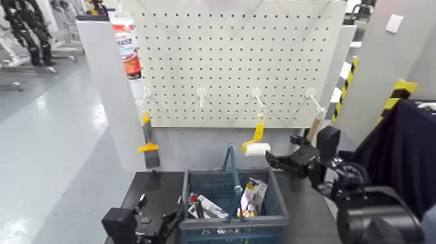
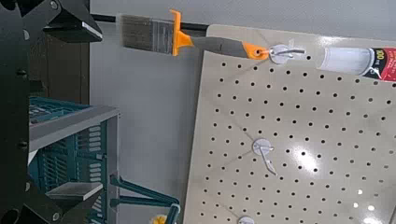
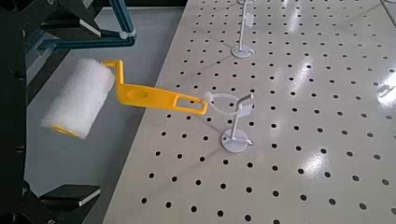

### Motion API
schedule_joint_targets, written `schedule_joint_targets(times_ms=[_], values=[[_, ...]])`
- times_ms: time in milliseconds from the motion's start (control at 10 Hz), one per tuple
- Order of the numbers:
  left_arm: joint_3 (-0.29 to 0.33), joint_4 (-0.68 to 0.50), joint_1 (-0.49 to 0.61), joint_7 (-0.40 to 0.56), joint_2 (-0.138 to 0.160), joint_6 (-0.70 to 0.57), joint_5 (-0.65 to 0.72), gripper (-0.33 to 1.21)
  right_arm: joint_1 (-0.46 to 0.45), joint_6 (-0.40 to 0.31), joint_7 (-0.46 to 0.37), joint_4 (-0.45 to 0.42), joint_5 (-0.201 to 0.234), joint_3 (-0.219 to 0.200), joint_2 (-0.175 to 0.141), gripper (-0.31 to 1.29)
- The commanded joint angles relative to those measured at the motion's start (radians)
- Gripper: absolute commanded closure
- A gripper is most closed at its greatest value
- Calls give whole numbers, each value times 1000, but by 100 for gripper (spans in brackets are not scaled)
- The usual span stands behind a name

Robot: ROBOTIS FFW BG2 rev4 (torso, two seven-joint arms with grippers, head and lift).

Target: Put the yellow roller into the crate.

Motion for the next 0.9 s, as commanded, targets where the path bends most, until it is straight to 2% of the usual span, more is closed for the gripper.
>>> schedule_joint_targets(times_ms=[100,400,700,900], values=[[-2,0,-1,0,-1,2,-2,17,-86,-45,26,119,-21,29,3,14],[-5,3,-5,1,-2,3,-2,17,-158,-88,47,223,-21,55,18,14],[-11,6,-12,1,-2,3,-2,17,-239,-139,73,366,-34,58,35,14],[-15,8,-16,1,-2,3,-2,17,-299,-172,121,481,-41,44,61,15]])
